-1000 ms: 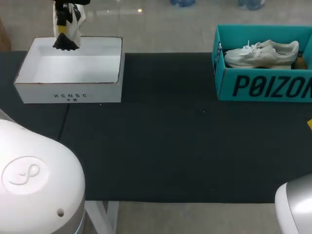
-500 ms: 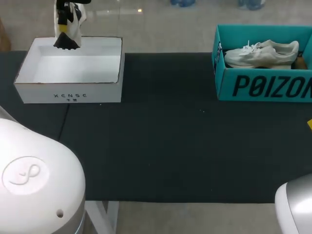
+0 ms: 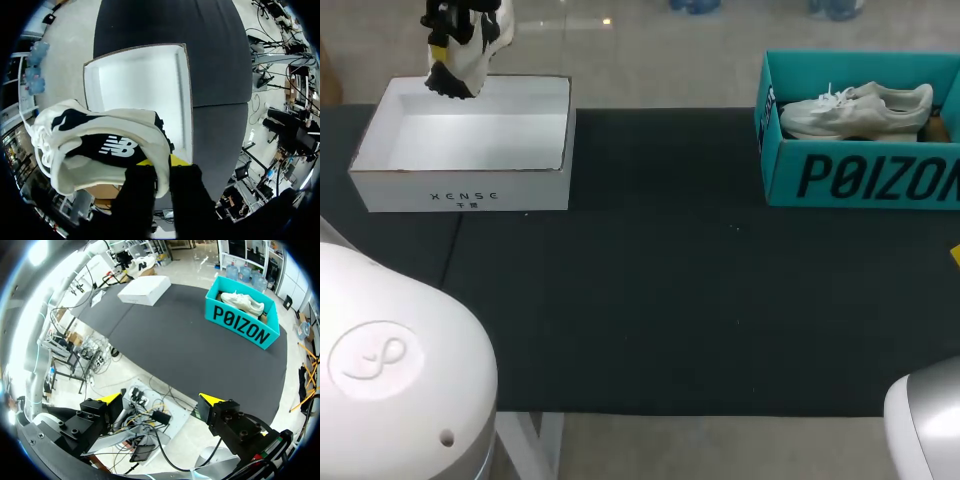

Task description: Take the shoe out of the shoebox, open the shoe tongue, remove and reinsert the insole, then place the shoe into the shoebox

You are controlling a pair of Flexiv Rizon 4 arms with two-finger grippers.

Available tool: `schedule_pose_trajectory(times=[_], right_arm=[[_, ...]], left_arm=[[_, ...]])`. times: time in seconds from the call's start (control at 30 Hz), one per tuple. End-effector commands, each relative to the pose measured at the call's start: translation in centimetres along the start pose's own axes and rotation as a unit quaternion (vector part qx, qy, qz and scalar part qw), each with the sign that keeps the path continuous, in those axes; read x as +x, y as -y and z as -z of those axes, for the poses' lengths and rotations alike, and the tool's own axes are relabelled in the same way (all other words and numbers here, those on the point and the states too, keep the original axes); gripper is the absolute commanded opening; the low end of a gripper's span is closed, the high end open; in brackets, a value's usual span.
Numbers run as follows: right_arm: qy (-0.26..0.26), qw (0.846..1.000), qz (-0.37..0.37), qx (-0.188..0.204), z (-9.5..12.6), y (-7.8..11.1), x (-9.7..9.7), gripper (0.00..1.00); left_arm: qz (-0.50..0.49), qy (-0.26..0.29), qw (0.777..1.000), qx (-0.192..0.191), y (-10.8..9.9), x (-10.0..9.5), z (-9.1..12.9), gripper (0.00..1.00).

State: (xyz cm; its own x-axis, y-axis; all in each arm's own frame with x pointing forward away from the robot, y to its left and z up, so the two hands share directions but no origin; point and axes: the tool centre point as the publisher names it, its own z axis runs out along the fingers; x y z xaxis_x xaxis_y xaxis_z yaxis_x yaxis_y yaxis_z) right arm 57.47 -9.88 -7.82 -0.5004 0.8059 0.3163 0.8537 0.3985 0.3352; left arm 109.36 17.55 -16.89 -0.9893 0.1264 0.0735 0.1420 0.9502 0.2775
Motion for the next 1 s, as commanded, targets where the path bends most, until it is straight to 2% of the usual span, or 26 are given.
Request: schedule_pose_trajectory(times=[0.03,0.13,0.27,0.37,0.47,0.57,0.67,0.7,1.0], right_arm=[[0.000,1.000,-0.001,0.003,0.1,-0.3,0.0,1.00],[0.000,1.000,-0.001,0.003,0.1,-0.3,0.0,1.00],[0.000,1.000,-0.001,0.003,0.1,-0.3,0.0,1.00],[0.000,1.000,-0.001,0.003,0.1,-0.3,0.0,1.00],[0.000,1.000,-0.001,0.003,0.1,-0.3,0.0,1.00],[0.000,1.000,-0.001,0.003,0.1,-0.3,0.0,1.00],[0.000,1.000,-0.001,0.003,0.1,-0.3,0.0,1.00],[0.000,1.000,-0.001,0.003,0.1,-0.3,0.0,1.00],[0.000,1.000,-0.001,0.003,0.1,-0.3,0.0,1.00]], left_arm=[[-0.156,0.041,0.986,0.052,-1.7,-0.1,-0.1,0.00],[-0.235,0.087,0.967,0.044,-2.6,0.1,0.1,0.00],[-0.333,0.105,0.935,0.055,-3.6,0.4,0.3,0.00],[-0.380,0.127,0.916,0.028,-4.0,0.8,0.3,0.00],[-0.429,0.130,0.893,0.031,-4.5,1.2,0.3,0.00],[-0.488,0.145,0.861,0.013,-5.2,1.9,0.0,0.00],[-0.552,0.177,0.815,-0.007,-6.2,2.4,-0.3,0.00],[-0.561,0.183,0.807,-0.010,-6.6,2.3,-0.4,0.00],[-0.561,0.183,0.807,-0.010,-6.6,2.3,-0.4,0.00]])
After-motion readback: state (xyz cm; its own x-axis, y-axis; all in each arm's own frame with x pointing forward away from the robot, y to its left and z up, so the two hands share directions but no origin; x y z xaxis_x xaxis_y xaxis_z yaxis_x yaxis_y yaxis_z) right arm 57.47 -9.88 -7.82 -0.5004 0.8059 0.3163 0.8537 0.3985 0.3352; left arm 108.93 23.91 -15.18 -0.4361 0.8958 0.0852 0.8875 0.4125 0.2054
